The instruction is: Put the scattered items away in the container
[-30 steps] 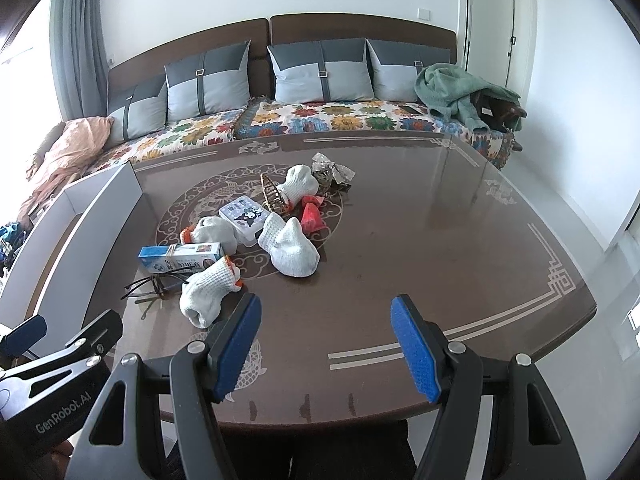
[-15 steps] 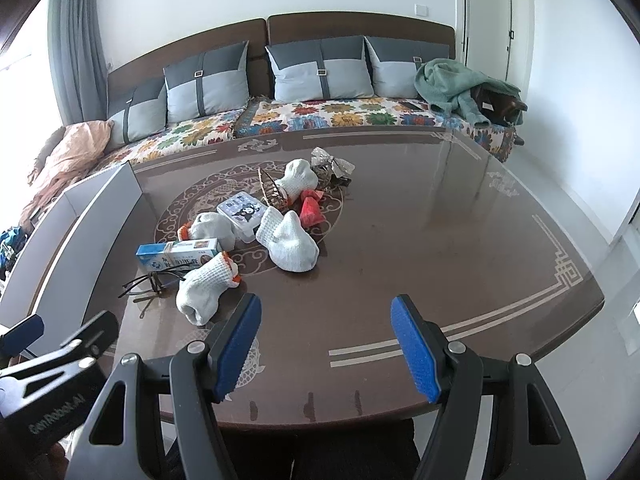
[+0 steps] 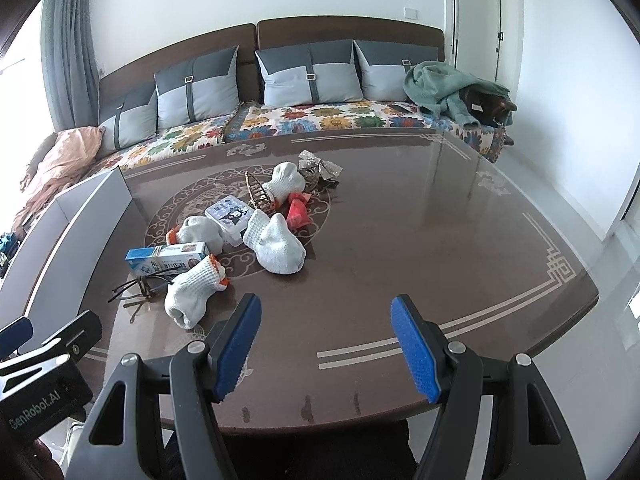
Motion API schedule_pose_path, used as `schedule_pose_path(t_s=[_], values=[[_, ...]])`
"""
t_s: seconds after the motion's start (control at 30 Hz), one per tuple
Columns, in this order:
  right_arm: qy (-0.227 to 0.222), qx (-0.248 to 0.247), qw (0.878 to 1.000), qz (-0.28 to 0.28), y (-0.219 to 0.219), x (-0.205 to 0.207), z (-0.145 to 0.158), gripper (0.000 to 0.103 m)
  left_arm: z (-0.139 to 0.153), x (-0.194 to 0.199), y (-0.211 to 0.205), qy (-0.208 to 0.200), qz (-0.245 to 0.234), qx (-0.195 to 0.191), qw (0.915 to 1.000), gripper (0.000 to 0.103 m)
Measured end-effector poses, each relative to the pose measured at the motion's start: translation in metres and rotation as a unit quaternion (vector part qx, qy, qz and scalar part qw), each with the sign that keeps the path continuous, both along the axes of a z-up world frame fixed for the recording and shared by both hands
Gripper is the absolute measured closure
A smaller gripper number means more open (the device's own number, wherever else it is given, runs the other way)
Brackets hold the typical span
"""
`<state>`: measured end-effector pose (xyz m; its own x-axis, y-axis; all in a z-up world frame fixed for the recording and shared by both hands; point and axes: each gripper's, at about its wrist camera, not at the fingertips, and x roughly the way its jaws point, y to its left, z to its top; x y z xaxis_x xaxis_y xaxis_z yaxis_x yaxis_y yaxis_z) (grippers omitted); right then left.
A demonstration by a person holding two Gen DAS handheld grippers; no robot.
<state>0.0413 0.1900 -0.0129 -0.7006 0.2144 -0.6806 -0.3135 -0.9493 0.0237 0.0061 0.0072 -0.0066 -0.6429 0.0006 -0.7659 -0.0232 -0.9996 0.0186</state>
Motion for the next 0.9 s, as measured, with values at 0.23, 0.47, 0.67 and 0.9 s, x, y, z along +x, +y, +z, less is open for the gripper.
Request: schedule_pose_path(t_s=[0.23, 0.47, 0.67, 0.9], values=[[0.086, 0.008, 0.996, 0.022, -0.004, 0.020, 0.013, 0.035, -0.010, 0.004, -0.003, 0.019, -0.013, 0.020, 0.9995, 0.000], [0.035, 0.010, 0.997, 0.068, -0.004, 0.014, -0.026, 0.034, -0.031, 0.004, -0.011, 0.029, -0.012, 0.062, 0.9976, 0.000], [0.042, 0.003, 0.996, 0.074, 0.002, 0.012, -0.048, 0.034, -0.072, -0.002, -0.026, 0.018, 0.013, 0.142, 0.9896, 0.000], [0.052, -0.043, 0.994, 0.086, 0.011, 0.006, -0.065, 0.034, -0.071, -0.009, -0.008, 0.038, -0.014, 0.072, 0.9966, 0.000]])
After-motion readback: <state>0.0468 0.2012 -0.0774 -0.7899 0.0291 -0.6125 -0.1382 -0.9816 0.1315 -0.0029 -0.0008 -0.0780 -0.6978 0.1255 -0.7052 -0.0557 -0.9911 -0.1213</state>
